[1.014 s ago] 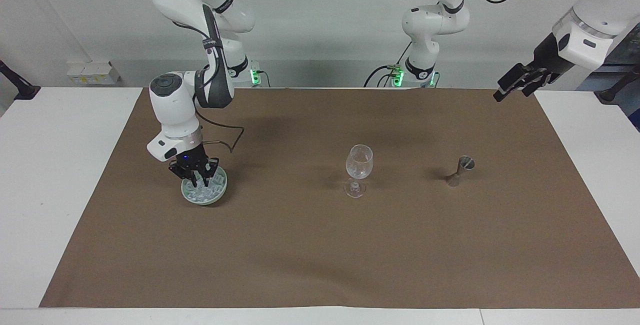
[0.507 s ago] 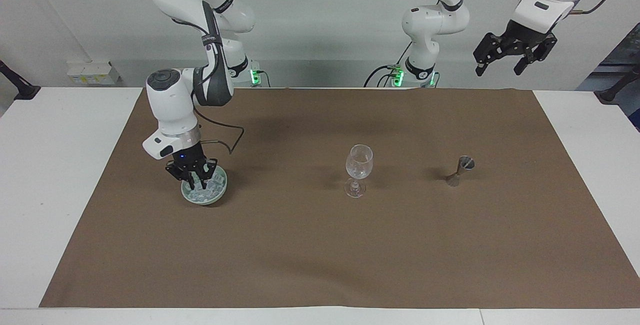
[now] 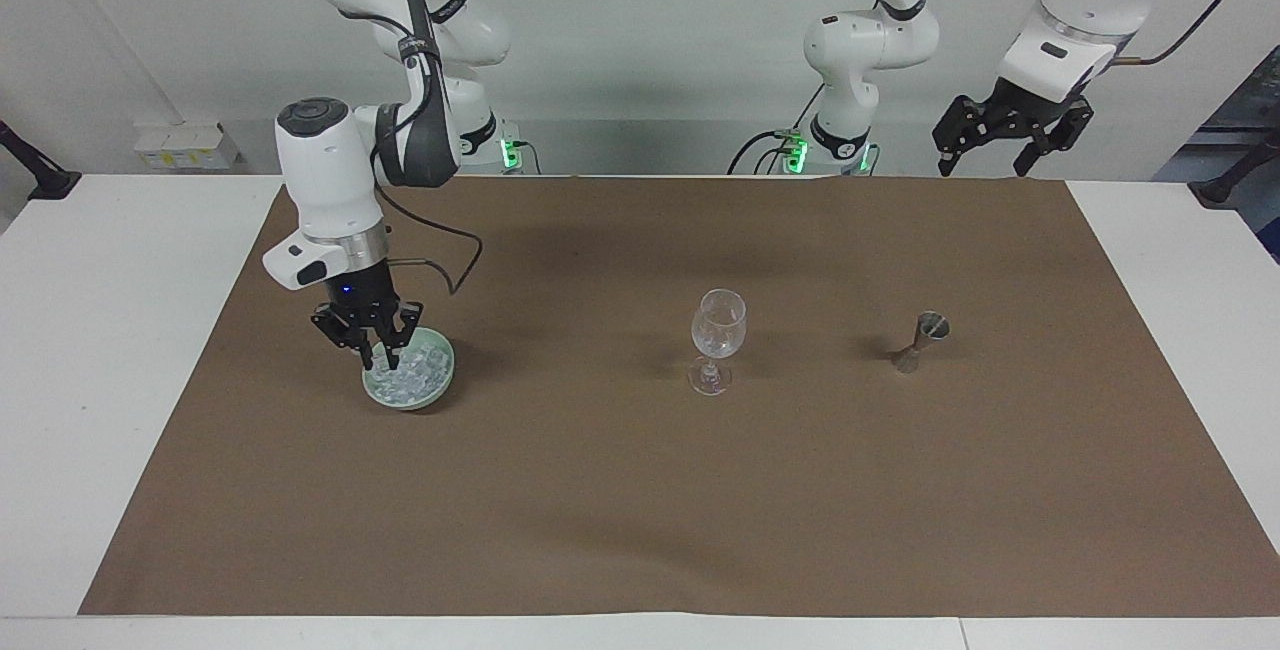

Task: Pour wine and add ice with both arms
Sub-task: 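Close the right gripper on ice inside the ice cup, then lift the ice out of the cup with the right gripper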

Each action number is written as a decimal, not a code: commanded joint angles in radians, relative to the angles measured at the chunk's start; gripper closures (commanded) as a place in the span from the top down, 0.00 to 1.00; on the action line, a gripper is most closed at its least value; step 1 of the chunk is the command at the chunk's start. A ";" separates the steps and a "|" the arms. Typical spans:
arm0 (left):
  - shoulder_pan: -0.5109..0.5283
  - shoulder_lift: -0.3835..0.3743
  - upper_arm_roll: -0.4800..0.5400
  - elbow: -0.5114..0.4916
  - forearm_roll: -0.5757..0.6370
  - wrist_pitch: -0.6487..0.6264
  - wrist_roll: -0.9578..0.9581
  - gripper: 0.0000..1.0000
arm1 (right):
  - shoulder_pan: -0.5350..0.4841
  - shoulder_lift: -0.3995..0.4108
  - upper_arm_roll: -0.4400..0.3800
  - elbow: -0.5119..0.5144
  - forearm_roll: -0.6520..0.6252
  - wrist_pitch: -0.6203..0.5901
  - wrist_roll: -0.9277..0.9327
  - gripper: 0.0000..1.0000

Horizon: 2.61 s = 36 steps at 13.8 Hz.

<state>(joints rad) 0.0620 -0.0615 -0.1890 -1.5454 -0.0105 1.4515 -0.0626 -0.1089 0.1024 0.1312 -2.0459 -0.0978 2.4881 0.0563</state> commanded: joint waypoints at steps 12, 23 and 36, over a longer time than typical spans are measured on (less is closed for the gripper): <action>0.021 -0.040 0.040 -0.035 0.009 -0.008 0.101 1.00 | 0.026 -0.193 0.045 0.174 0.013 -0.455 0.137 0.00; 0.027 -0.040 0.040 -0.033 0.009 -0.008 0.101 1.00 | 0.115 -0.089 0.194 0.459 0.122 -0.633 0.509 0.00; 0.027 -0.040 0.040 -0.033 0.009 -0.008 0.101 1.00 | 0.383 0.243 0.192 0.765 0.000 -0.623 0.800 0.00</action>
<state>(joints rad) 0.0869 -0.0738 -0.1529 -1.5505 -0.0105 1.4458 0.0222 0.2597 0.2888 0.3218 -1.3518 -0.0701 1.8656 0.8276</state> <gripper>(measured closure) 0.000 0.700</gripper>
